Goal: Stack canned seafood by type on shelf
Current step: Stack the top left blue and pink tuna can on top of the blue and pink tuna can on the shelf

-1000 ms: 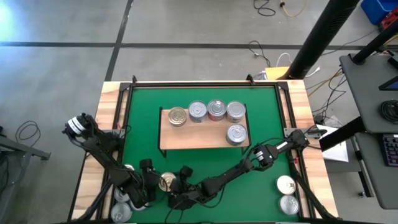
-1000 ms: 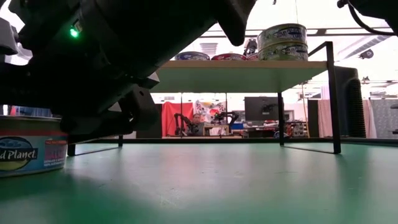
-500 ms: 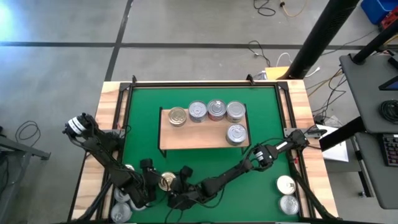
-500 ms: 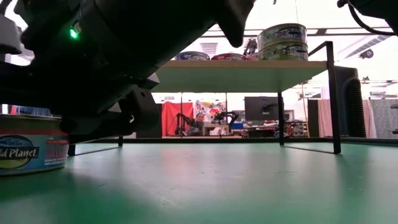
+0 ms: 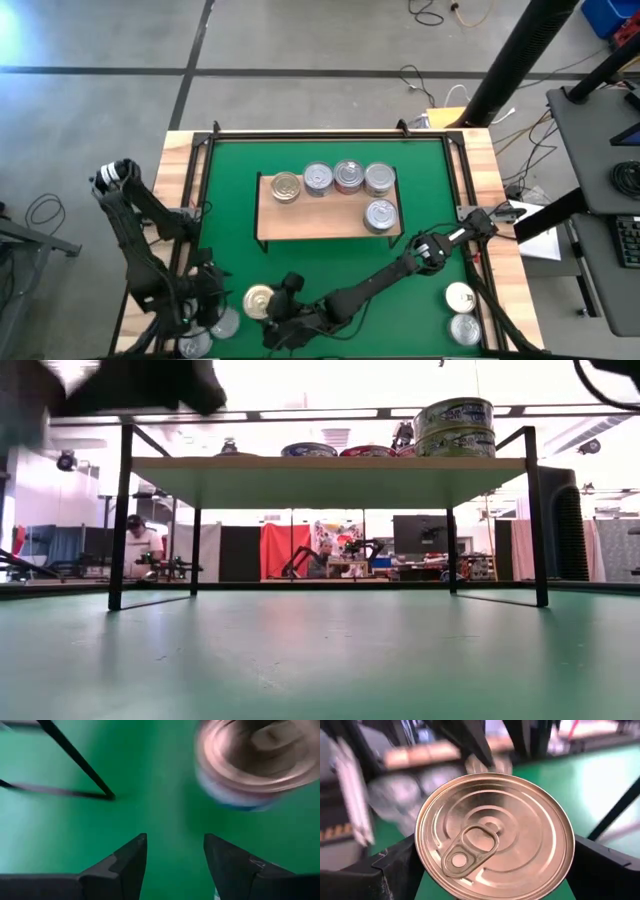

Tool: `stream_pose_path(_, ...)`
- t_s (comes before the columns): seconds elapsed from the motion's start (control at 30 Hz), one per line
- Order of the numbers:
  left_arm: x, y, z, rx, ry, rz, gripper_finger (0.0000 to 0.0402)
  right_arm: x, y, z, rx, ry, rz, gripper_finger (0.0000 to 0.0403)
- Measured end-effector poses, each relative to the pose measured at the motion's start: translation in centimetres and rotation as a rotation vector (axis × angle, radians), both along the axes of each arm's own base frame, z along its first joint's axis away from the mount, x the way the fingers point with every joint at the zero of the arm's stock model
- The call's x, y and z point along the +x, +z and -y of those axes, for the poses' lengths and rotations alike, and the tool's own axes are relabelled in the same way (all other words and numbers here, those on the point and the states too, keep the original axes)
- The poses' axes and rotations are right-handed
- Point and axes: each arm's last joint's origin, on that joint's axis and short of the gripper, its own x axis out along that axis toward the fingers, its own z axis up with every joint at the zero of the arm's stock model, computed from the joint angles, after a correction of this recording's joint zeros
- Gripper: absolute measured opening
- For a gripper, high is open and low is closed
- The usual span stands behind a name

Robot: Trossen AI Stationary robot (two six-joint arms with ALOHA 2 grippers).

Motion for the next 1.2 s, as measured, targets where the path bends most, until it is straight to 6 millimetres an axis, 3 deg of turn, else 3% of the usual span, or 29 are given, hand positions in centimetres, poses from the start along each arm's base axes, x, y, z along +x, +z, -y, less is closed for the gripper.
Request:
stream_pose_path(0.1, -0.5, 2.0, -0.8, 0.018, 0.022, 0.064, 0.0182, -0.6, 3.5, -0.4, -0.017, -0.021, 0.100, 0.0380)
stream_pose_path(0.27, -0.6, 4.5, -2.2, 0.064, 0.063, 0.227, 0.0182, -1.3, 5.6, 0.1, -0.135, -0.158, 0.114, 0.0380)
stream_pose_path(0.4, -0.5, 5.6, -3.1, 0.069, 0.087, 0.316, 0.0182, -1.6, 7.6, 1.8, -0.228, -0.271, 0.115, 0.0380)
stream_pose_path(0.57, -0.8, 6.8, -4.6, 0.045, 0.092, 0.323, 0.0179, -1.5, 10.5, 5.3, -0.245, -0.383, 0.128, 0.0380)
stream_pose_path(0.73, -1.4, 10.0, -7.9, 0.037, 0.119, 0.368, 0.0159, -1.1, 11.6, 9.4, -0.242, -0.448, 0.089, 0.0380)
stream_pose_path(0.9, -1.9, 13.3, -11.3, 0.016, 0.173, 0.447, 0.0141, -0.9, 13.8, 14.7, -0.219, -0.509, 0.079, 0.0380)
stream_pose_path(1.03, -2.0, 15.2, -13.7, 0.074, 0.262, 0.506, 0.0129, -0.3, 13.6, 18.2, -0.225, -0.546, 0.043, 0.0380)
stream_pose_path(1.2, -2.2, 16.7, -16.4, 0.143, 0.367, 0.503, 0.0117, -0.3, 13.1, 20.8, -0.183, -0.563, -0.010, 0.0380)
